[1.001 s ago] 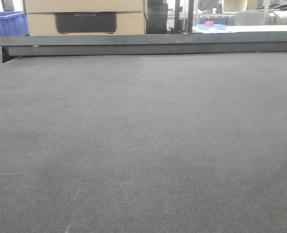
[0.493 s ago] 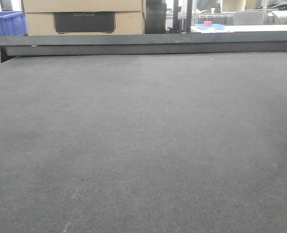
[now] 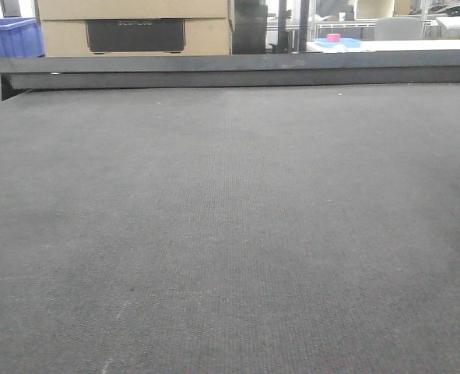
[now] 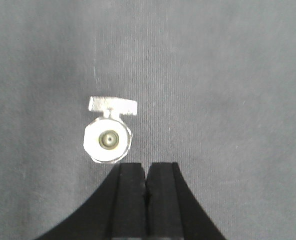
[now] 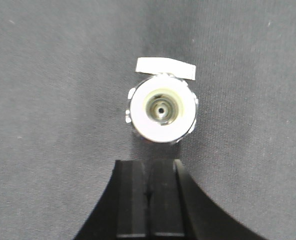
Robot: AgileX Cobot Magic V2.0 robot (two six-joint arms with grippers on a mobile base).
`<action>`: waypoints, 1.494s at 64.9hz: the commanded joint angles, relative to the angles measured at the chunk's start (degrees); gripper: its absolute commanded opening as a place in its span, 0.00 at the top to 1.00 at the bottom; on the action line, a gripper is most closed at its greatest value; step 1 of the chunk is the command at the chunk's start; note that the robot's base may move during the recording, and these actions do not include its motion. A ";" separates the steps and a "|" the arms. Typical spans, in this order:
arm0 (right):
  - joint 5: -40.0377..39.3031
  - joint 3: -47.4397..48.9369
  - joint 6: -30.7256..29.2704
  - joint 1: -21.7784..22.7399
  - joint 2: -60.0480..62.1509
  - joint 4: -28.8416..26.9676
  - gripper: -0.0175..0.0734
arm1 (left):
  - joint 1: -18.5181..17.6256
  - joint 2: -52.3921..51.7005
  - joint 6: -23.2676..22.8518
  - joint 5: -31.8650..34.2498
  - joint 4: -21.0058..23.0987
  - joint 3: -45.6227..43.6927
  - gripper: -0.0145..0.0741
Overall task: Place valve from conveyor to right shelf box
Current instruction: 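Close the right gripper around the valve beneath it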
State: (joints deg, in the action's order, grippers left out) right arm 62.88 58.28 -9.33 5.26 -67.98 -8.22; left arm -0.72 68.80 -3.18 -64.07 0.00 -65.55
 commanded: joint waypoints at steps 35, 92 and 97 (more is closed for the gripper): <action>2.13 6.49 0.28 0.23 -16.11 2.13 0.24 | -0.01 0.16 -0.35 -1.16 0.38 -0.70 0.96; -1.93 6.13 3.42 0.23 -22.35 2.02 0.98 | -0.01 0.16 -4.56 -0.29 -0.79 -0.70 0.96; -1.79 6.13 3.42 0.23 -22.35 2.02 0.99 | -0.01 0.37 -4.56 0.22 -2.38 -0.60 0.96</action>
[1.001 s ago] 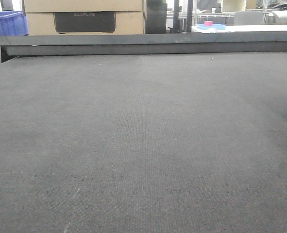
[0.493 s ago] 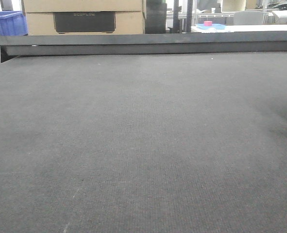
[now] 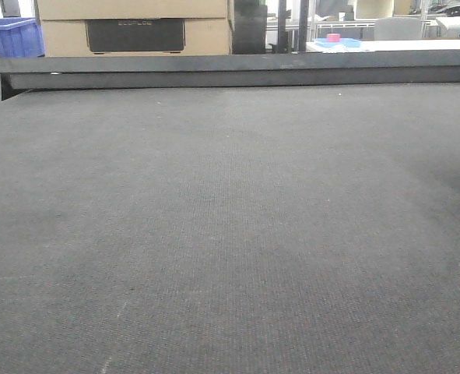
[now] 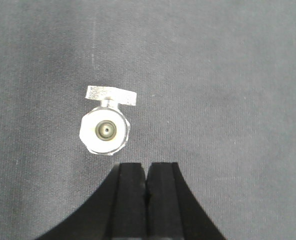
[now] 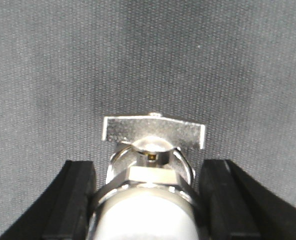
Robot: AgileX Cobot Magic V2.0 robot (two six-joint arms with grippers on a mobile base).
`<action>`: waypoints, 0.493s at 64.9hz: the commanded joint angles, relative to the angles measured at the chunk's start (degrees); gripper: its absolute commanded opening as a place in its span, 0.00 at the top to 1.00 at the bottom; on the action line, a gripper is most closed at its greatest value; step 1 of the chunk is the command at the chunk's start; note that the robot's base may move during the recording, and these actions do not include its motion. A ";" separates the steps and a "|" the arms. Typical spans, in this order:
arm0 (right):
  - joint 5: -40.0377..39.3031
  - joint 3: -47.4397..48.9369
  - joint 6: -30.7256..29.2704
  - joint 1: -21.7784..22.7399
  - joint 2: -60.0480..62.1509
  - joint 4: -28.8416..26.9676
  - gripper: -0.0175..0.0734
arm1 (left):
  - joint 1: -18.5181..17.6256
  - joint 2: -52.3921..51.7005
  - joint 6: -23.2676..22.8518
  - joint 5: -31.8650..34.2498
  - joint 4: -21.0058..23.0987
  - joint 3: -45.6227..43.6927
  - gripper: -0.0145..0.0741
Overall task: Place valve from conveyor to right shelf box
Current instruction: 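Close the right gripper around the valve beneath it, then close the left gripper around the other silver valve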
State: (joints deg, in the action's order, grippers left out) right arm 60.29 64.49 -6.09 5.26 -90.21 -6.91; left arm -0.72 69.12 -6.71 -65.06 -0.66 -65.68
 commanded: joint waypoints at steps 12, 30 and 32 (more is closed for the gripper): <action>1.60 -0.08 0.18 0.23 -0.13 0.71 0.99 | -0.01 3.02 -1.02 -0.02 -6.30 -0.02 0.65; 1.60 -0.08 0.18 0.23 -0.13 0.71 0.99 | -0.01 10.64 0.81 0.85 -6.35 -0.02 0.31; 1.60 -0.08 0.18 0.23 -0.13 0.71 0.99 | -0.01 11.72 1.52 1.25 -6.35 -0.02 0.31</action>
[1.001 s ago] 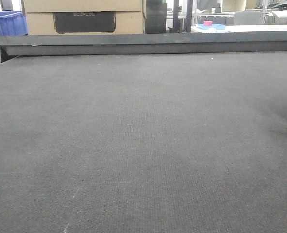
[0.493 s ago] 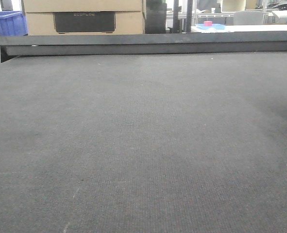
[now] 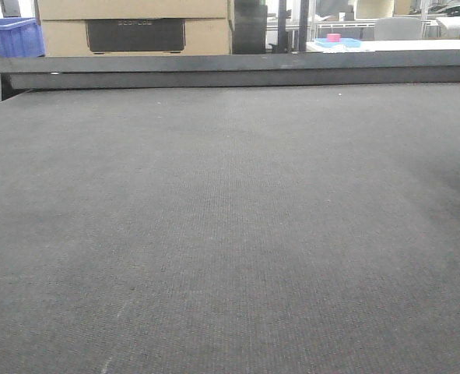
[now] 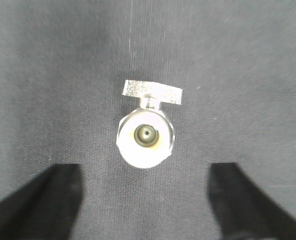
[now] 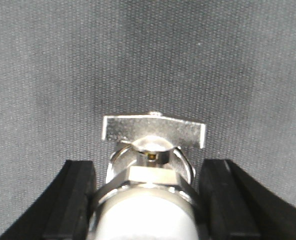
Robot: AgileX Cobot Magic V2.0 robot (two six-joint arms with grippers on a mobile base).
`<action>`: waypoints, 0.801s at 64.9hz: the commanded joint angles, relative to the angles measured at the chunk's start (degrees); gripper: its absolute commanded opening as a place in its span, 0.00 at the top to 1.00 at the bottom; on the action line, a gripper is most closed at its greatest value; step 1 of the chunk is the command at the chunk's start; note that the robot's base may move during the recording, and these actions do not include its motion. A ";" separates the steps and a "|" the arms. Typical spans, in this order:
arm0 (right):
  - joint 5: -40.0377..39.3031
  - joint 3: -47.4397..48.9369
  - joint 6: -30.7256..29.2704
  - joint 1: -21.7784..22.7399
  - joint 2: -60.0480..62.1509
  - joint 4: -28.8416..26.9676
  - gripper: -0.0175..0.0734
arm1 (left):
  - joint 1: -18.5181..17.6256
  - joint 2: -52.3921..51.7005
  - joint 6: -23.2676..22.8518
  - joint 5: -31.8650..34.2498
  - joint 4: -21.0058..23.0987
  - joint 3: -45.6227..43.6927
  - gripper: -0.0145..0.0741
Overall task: Place valve from conveyor to right shelf box
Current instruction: 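Close the left gripper around the other silver valve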
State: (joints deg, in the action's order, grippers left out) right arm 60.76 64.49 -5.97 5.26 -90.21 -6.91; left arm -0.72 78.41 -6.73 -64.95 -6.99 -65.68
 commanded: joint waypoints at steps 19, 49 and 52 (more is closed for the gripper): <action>1.13 -0.08 0.06 0.23 -0.13 0.60 0.99 | -0.01 11.23 3.67 4.42 0.10 -0.02 0.31; 2.27 0.11 0.06 0.23 0.25 0.60 0.99 | -0.01 12.81 3.67 4.10 -0.13 -0.02 0.71; 2.26 0.11 0.06 0.23 0.65 0.60 0.99 | -0.01 12.81 3.67 4.10 -0.13 -0.02 0.80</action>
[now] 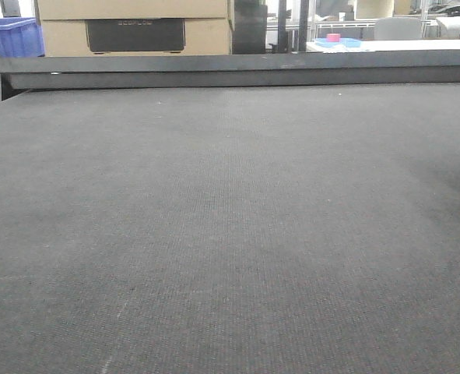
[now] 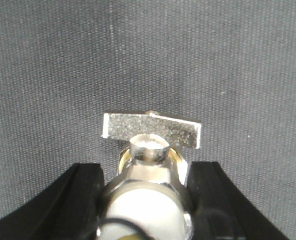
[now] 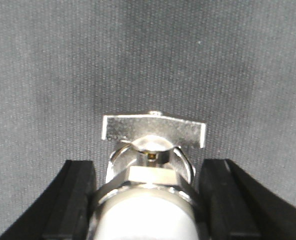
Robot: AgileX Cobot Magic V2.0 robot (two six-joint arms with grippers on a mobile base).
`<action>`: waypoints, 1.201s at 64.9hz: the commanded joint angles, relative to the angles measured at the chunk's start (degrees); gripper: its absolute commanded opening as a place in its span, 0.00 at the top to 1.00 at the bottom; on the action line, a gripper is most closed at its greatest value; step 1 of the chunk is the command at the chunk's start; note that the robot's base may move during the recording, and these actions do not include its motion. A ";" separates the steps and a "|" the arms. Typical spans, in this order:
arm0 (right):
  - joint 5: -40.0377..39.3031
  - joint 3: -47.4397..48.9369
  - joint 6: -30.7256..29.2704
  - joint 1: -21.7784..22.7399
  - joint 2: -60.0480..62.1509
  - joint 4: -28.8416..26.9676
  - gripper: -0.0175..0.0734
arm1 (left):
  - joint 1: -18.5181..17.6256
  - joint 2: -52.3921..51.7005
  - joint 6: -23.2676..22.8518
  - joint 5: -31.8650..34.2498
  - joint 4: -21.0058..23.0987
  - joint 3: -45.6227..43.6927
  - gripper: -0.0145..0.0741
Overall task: Place valve from conveyor to right shelf box
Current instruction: 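Close the left gripper around the other silver valve, then lift both held valves up off the conveyor belt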
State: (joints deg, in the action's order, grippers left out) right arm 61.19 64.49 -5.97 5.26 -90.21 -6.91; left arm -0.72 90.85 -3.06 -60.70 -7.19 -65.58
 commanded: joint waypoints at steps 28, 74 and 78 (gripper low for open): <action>-2.59 2.41 0.06 0.23 16.70 0.46 0.99 | -0.01 -8.64 0.00 2.82 4.39 -0.37 0.96; -24.36 -9.14 -0.17 0.23 44.79 0.29 0.99 | -0.01 -46.51 3.06 16.32 4.39 -0.26 0.96; -25.75 -10.28 -0.17 0.23 47.05 0.29 0.99 | -0.01 -49.44 3.06 16.32 4.39 -0.26 0.96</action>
State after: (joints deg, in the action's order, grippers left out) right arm 41.49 54.97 -5.97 5.26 -46.48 -6.91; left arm -0.72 45.73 0.00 -47.24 -3.14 -65.58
